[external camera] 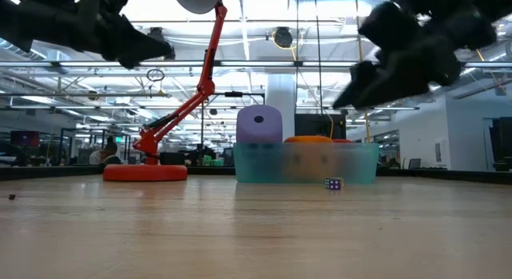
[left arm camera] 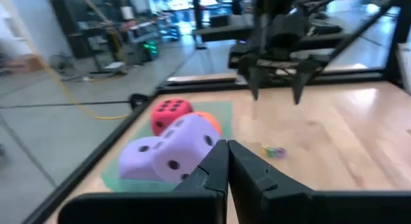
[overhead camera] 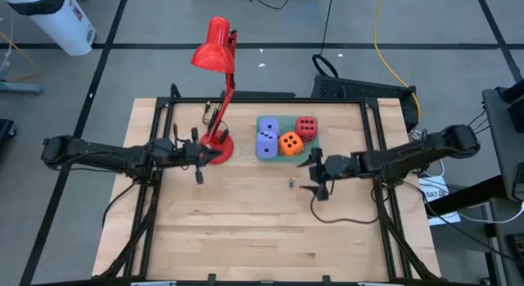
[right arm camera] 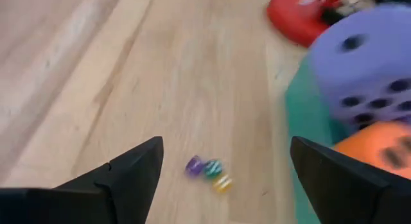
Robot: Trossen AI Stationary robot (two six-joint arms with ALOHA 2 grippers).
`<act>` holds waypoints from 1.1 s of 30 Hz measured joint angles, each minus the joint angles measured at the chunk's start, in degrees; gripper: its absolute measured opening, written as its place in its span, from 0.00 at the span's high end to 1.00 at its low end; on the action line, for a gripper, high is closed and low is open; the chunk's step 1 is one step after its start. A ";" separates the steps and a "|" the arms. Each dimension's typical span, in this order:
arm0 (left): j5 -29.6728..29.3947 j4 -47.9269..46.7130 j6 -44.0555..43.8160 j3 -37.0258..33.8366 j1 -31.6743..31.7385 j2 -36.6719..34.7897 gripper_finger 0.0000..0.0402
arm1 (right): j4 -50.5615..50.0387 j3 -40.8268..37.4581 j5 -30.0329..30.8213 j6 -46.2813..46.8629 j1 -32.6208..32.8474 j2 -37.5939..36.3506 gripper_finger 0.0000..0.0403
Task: Pick & Place Dice
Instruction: Put the purple die into the green bin
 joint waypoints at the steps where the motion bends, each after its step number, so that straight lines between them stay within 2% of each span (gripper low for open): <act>1: 0.55 -0.78 0.03 0.00 -0.34 -0.42 0.96 | 1.47 -1.34 -0.07 -0.16 0.70 0.85 0.19; 8: 1.11 -1.71 -0.55 0.00 -1.78 -0.97 0.96 | 17.89 -7.38 4.09 -4.56 4.43 8.91 0.29; 16: 0.96 -1.50 -0.43 0.00 -1.77 -0.97 0.96 | 21.73 -7.68 5.85 -6.17 3.07 15.66 0.51; 20: 0.98 -0.95 -0.48 0.00 -1.77 -0.97 0.96 | 24.17 -7.65 5.91 -4.88 2.08 19.05 0.58; 30: 1.35 -0.97 -0.75 0.00 -1.77 -0.97 0.96 | 26.85 -7.53 5.88 -4.07 -0.41 21.21 0.60; 33: 1.35 -0.97 -0.65 0.00 -1.77 -0.97 0.96 | 27.92 -7.53 3.94 -3.52 -1.33 21.21 0.61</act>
